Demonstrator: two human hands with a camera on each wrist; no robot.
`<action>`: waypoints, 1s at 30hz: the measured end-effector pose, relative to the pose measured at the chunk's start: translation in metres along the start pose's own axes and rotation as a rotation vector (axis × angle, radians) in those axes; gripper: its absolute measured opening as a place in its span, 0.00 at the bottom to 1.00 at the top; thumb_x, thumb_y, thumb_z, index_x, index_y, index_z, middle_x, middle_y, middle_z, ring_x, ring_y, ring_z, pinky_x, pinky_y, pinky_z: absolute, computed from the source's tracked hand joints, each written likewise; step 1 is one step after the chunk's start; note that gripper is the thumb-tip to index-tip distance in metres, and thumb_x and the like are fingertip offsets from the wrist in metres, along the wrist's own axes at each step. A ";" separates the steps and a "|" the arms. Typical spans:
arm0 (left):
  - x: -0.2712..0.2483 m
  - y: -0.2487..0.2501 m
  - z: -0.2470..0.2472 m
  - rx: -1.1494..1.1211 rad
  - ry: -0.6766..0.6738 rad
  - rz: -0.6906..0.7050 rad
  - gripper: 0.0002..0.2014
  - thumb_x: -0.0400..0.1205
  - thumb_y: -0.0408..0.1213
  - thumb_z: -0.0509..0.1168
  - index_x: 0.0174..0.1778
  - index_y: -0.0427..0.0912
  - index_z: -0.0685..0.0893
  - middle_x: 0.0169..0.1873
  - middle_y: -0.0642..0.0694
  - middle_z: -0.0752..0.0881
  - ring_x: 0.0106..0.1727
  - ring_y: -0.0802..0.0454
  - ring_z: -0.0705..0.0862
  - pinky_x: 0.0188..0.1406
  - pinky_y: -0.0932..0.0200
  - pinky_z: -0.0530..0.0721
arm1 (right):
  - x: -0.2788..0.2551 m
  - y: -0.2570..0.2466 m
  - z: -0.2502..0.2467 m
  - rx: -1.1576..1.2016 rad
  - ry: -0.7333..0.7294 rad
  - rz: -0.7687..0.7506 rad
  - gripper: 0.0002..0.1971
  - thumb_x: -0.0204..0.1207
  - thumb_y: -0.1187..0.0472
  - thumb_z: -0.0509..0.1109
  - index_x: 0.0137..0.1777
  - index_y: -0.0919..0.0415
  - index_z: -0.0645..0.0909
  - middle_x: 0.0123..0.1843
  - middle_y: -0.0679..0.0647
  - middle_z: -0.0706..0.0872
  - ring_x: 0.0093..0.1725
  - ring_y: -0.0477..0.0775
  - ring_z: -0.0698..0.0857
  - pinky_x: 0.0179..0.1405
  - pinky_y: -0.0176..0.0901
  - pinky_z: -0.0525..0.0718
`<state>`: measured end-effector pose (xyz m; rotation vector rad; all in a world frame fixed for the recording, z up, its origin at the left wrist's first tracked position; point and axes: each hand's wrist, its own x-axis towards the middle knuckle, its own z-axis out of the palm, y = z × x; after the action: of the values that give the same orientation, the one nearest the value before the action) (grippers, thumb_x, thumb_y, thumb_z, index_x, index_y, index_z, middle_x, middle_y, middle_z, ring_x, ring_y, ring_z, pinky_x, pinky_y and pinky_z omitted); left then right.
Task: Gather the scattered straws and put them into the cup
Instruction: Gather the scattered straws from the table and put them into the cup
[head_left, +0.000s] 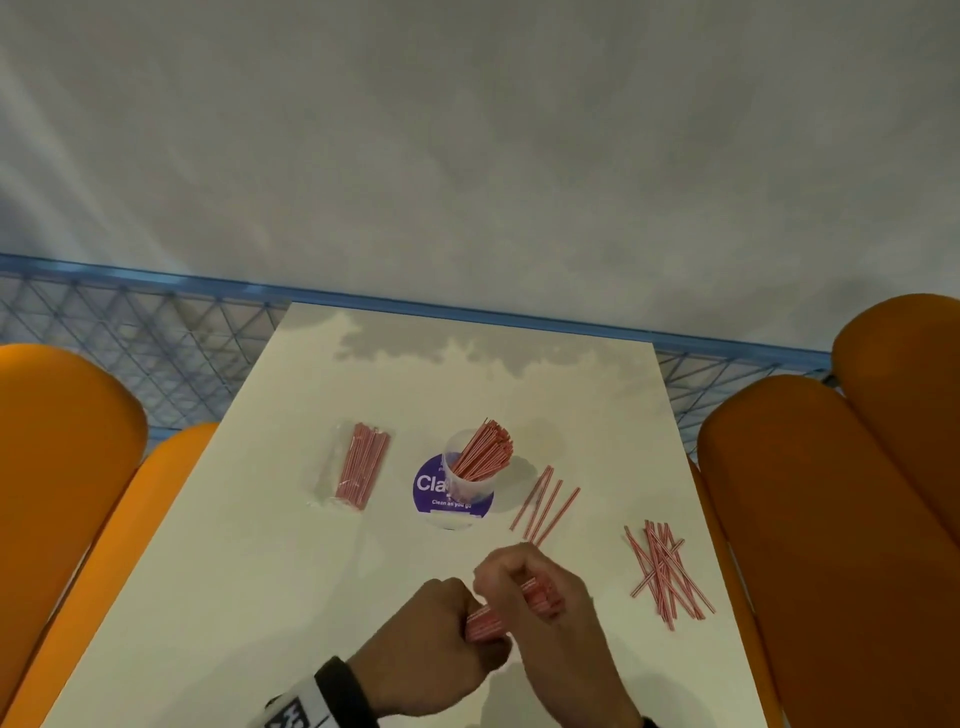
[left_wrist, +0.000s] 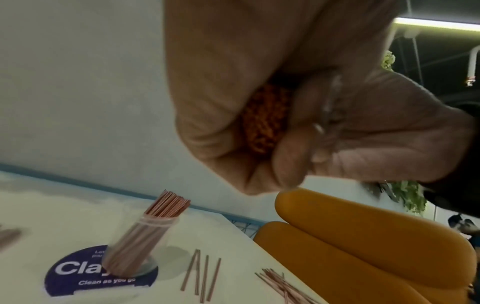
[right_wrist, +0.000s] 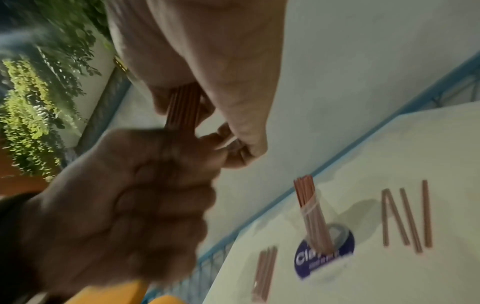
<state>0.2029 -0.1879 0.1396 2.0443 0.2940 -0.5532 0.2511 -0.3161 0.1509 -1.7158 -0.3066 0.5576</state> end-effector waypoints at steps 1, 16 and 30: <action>-0.004 0.001 0.002 0.089 0.055 -0.025 0.12 0.77 0.47 0.66 0.28 0.47 0.80 0.27 0.48 0.81 0.30 0.53 0.79 0.37 0.60 0.81 | 0.001 -0.004 -0.005 0.039 0.031 -0.023 0.20 0.62 0.31 0.68 0.33 0.47 0.82 0.38 0.48 0.88 0.41 0.48 0.86 0.44 0.38 0.83; 0.037 0.005 -0.018 0.338 0.067 0.028 0.14 0.81 0.51 0.64 0.54 0.45 0.84 0.50 0.45 0.89 0.44 0.52 0.81 0.48 0.61 0.75 | 0.048 -0.019 -0.002 -0.822 -0.004 0.041 0.14 0.83 0.43 0.56 0.38 0.47 0.66 0.35 0.45 0.82 0.33 0.44 0.81 0.38 0.29 0.80; 0.207 -0.047 -0.063 0.424 0.228 -0.034 0.46 0.64 0.56 0.77 0.73 0.45 0.64 0.70 0.47 0.73 0.67 0.45 0.78 0.67 0.42 0.77 | 0.217 0.063 0.007 -1.362 -0.005 -0.187 0.08 0.78 0.53 0.64 0.49 0.57 0.75 0.47 0.54 0.83 0.45 0.57 0.79 0.40 0.49 0.81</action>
<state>0.3791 -0.1130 0.0287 2.5252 0.3705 -0.4274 0.4250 -0.2174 0.0465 -2.9247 -0.9892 0.1614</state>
